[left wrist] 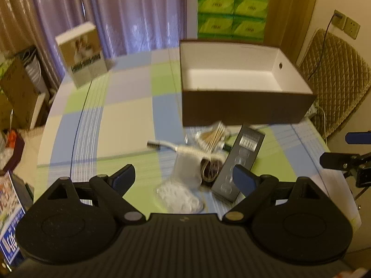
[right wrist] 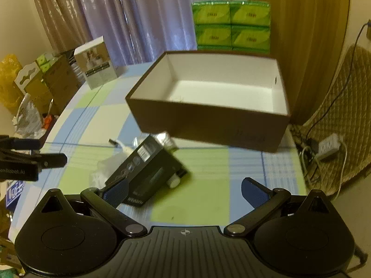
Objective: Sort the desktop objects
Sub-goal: 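Withdraw both tools from the box back toward the table objects, then grasp the black device box with the right tool while the left tool grasps the clear cup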
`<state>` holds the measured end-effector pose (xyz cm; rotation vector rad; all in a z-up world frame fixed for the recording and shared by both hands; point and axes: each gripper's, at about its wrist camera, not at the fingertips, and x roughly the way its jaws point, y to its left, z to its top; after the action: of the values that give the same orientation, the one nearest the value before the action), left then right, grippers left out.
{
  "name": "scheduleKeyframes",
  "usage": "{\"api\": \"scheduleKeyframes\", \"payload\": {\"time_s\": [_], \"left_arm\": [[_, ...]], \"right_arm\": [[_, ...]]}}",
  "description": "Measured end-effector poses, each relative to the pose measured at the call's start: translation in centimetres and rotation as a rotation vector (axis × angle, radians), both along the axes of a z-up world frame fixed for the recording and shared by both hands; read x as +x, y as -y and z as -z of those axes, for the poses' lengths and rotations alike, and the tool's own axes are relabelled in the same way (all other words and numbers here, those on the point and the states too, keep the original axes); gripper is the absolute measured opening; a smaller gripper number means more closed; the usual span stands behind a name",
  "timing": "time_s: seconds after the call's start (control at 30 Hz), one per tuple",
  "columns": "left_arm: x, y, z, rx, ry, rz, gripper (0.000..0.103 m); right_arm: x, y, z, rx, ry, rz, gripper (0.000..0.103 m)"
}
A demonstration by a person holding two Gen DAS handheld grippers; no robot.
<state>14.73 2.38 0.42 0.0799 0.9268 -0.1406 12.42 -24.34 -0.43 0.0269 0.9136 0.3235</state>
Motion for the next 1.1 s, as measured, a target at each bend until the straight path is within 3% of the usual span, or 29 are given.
{"api": "scheduleKeyframes", "payload": {"time_s": [0.3, 0.87, 1.1], "left_arm": [[-0.5, -2.4, 3.3, 0.005, -0.089, -0.068, 0.089], [2.1, -5.6, 7.0, -0.001, -0.157, -0.097, 0.089], [3.5, -6.8, 8.4, 0.0, -0.181, -0.095, 0.089]], "right_arm": [[0.0, -1.5, 2.1, 0.025, -0.081, 0.012, 0.101], [2.7, -6.6, 4.9, -0.004, -0.096, 0.086, 0.1], [4.0, -8.9, 5.5, 0.002, -0.074, 0.132, 0.085]]}}
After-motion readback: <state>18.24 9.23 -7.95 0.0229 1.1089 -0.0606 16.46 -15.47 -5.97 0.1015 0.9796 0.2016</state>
